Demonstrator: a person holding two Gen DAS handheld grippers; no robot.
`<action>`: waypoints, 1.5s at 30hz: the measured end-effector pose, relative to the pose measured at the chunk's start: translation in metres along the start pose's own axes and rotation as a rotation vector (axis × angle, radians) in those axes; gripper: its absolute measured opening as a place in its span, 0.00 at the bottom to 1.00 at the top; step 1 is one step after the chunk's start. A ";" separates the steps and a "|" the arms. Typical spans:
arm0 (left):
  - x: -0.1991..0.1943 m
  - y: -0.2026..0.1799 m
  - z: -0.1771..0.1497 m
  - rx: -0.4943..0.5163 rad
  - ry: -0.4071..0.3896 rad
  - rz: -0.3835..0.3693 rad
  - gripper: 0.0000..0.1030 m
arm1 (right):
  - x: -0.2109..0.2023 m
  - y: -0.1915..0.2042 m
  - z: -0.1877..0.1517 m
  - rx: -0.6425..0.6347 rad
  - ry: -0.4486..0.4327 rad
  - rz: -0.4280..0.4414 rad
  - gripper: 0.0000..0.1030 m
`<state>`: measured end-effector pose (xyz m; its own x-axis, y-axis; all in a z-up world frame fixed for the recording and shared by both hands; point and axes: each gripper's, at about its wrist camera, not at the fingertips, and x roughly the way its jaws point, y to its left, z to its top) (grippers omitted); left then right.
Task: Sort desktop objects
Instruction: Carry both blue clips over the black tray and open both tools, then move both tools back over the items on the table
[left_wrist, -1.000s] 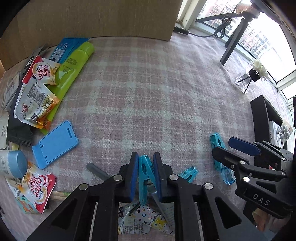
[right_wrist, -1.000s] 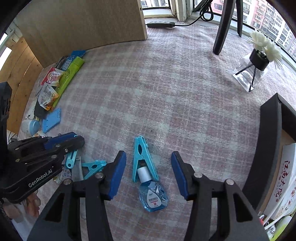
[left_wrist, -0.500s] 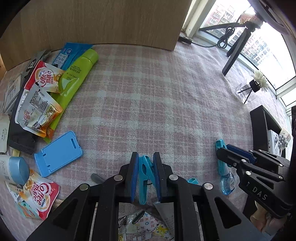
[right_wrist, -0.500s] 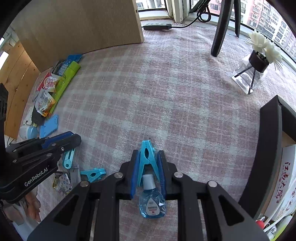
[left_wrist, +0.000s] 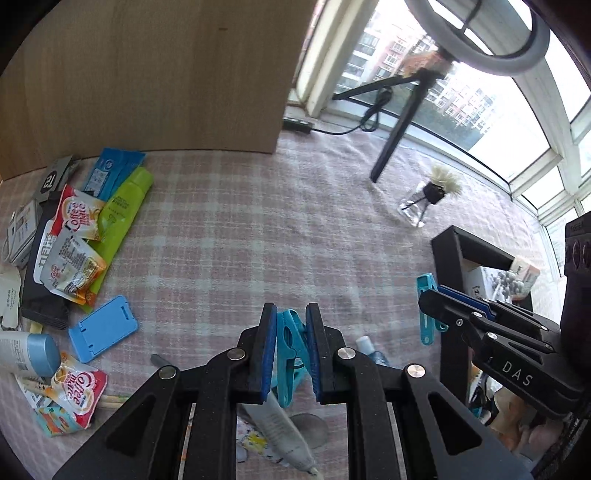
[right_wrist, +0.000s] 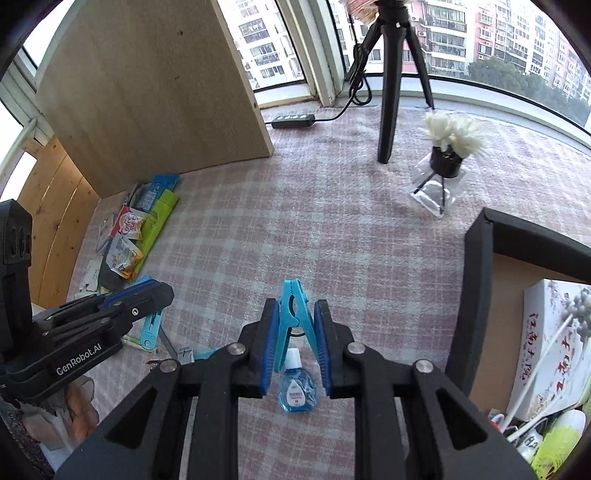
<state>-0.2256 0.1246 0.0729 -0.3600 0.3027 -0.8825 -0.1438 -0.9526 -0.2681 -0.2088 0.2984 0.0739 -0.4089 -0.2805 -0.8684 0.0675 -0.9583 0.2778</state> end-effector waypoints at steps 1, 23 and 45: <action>-0.008 -0.017 -0.001 0.023 -0.004 -0.010 0.15 | -0.014 -0.008 -0.002 0.007 -0.013 -0.001 0.19; 0.014 -0.258 -0.083 0.499 0.102 -0.185 0.15 | -0.187 -0.198 -0.128 0.377 -0.217 -0.219 0.19; -0.021 -0.204 -0.058 0.424 0.042 -0.177 0.60 | -0.198 -0.154 -0.124 0.283 -0.270 -0.131 0.37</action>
<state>-0.1349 0.3110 0.1236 -0.2596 0.4497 -0.8546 -0.5675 -0.7871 -0.2418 -0.0252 0.4952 0.1524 -0.6239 -0.0962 -0.7755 -0.2389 -0.9214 0.3065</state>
